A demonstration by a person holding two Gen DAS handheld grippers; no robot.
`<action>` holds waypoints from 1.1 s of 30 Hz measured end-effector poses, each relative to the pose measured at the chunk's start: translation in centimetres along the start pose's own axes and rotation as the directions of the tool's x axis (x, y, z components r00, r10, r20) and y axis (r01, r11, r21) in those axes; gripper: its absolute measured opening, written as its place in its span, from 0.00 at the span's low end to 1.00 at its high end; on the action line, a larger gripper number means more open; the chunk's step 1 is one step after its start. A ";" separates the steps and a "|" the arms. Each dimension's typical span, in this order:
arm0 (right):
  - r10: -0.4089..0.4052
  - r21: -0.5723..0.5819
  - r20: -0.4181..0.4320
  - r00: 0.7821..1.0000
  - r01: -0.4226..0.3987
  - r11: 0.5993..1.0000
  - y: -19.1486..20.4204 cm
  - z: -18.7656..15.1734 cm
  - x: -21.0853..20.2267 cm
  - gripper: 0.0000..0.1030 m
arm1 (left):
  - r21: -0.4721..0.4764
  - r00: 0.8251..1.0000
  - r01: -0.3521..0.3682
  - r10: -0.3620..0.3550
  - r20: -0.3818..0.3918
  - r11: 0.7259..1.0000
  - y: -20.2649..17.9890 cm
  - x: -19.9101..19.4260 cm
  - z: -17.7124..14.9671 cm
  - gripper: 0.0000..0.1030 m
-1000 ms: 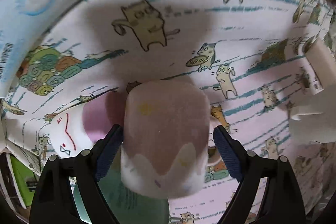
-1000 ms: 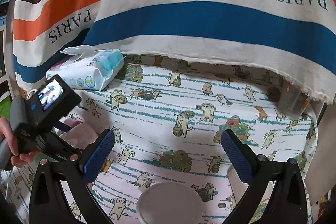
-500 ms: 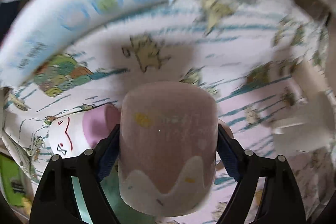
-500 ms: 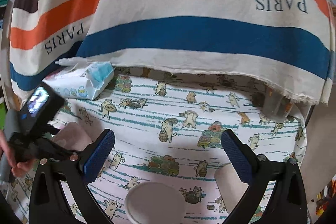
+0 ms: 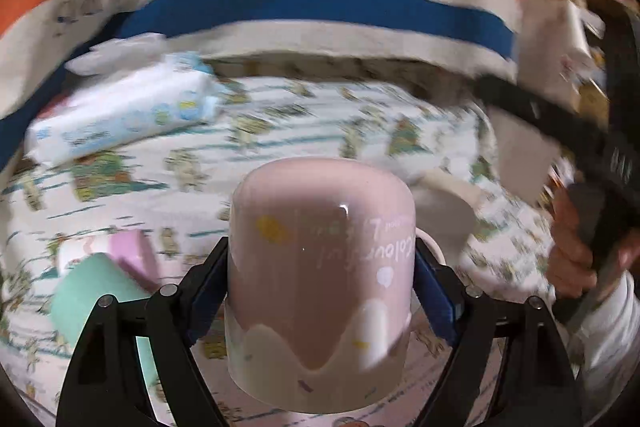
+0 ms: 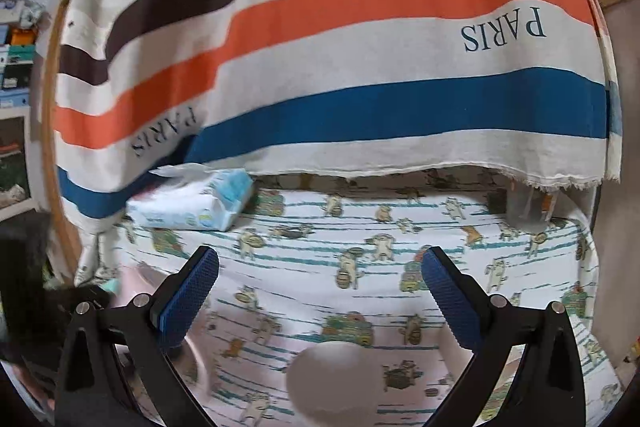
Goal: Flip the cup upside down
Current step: 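Lift the pink mug with the left gripper and rotate its bottom upward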
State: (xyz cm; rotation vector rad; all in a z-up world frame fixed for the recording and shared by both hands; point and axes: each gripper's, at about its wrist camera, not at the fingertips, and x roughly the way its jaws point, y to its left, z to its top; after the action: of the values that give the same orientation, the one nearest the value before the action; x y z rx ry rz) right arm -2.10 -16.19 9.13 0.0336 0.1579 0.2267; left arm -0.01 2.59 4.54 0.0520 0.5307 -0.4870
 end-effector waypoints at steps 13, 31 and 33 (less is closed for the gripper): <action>0.021 0.042 -0.044 0.999 -0.019 0.999 -0.9 -2.5 1.7 0.99 | 0.026 0.986 0.052 -0.047 -0.157 0.998 -0.5 6.2 -3.8 0.81; 0.075 -0.018 -0.079 0.994 -0.077 0.997 1.4 -3.9 1.8 0.99 | 0.035 0.955 0.010 0.001 -0.295 0.999 -0.5 3.4 -7.7 0.80; 0.086 -0.028 -0.076 0.993 -0.088 0.996 1.9 -4.0 1.6 0.99 | 0.046 0.959 -0.001 0.014 -0.284 0.999 -0.7 3.2 -8.1 0.79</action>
State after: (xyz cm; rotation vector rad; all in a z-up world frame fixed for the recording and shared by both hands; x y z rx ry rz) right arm -1.58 -13.94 5.01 0.0013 0.2279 0.3178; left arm -1.77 2.00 -3.96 0.1691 0.8014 -0.4874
